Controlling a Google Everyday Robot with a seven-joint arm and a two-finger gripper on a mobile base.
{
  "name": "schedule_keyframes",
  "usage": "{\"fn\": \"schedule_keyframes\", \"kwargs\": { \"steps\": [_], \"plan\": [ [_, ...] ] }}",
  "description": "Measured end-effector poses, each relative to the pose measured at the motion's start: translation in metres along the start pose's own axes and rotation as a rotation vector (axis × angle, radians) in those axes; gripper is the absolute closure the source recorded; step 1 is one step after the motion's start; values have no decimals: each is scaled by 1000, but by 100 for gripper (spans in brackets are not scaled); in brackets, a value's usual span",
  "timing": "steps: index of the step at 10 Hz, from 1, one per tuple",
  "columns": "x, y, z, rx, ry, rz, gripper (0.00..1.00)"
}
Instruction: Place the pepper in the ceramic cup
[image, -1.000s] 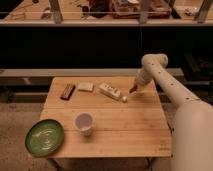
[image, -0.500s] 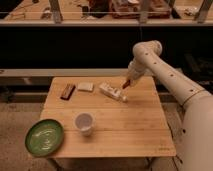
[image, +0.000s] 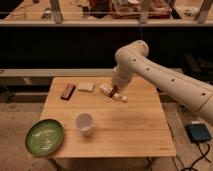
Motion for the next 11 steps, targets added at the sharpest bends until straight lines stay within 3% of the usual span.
{"fn": "schedule_keyframes", "kwargs": {
  "steps": [4, 7, 9, 11],
  "plan": [
    [-44, 1, -21, 74, 10, -72, 91],
    [-111, 13, -31, 118, -1, -147, 91],
    [-142, 21, -37, 140, 5, -171, 91],
    [-172, 12, -37, 152, 3, -192, 91]
  ]
}}
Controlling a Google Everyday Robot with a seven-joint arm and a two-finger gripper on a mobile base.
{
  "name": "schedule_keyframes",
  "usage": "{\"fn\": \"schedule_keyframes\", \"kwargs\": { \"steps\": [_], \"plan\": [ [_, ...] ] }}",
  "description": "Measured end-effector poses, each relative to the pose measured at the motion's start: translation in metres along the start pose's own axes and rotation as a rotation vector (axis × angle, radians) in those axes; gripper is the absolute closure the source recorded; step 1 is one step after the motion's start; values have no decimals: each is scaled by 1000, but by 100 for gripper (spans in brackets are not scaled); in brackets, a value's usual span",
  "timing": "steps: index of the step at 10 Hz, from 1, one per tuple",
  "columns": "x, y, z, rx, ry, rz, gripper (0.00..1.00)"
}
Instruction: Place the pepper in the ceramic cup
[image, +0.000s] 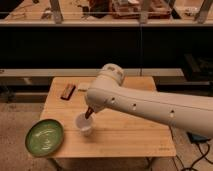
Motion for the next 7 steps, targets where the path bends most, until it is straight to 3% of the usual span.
{"fn": "schedule_keyframes", "kwargs": {
  "steps": [2, 5, 7],
  "plan": [
    [-13, -13, 18, -5, -7, -20, 91],
    [-25, -8, 49, -9, -14, -7, 91],
    [-20, -2, 52, -9, -15, 8, 90]
  ]
}}
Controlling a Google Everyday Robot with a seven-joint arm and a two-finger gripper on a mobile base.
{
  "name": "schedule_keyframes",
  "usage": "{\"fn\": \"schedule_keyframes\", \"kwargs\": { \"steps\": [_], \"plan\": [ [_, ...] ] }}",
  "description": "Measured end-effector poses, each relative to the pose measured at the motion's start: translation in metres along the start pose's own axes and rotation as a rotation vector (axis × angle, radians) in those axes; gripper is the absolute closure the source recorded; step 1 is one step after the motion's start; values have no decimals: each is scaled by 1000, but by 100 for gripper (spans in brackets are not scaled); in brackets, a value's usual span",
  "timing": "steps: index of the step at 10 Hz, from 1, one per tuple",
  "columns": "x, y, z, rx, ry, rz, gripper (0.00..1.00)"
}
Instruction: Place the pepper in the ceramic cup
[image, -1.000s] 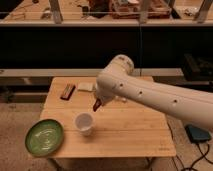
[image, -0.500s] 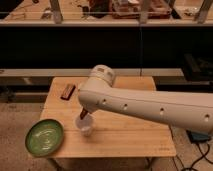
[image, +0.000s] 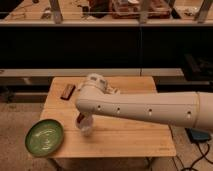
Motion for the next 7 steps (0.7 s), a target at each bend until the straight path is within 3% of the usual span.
{"fn": "schedule_keyframes", "kwargs": {
  "steps": [1, 5, 7],
  "plan": [
    [-1, 0, 1, 0, -2, -2, 86],
    [-4, 10, 24, 5, -5, 6, 44],
    [-4, 10, 25, 5, -2, 9, 37]
  ]
}}
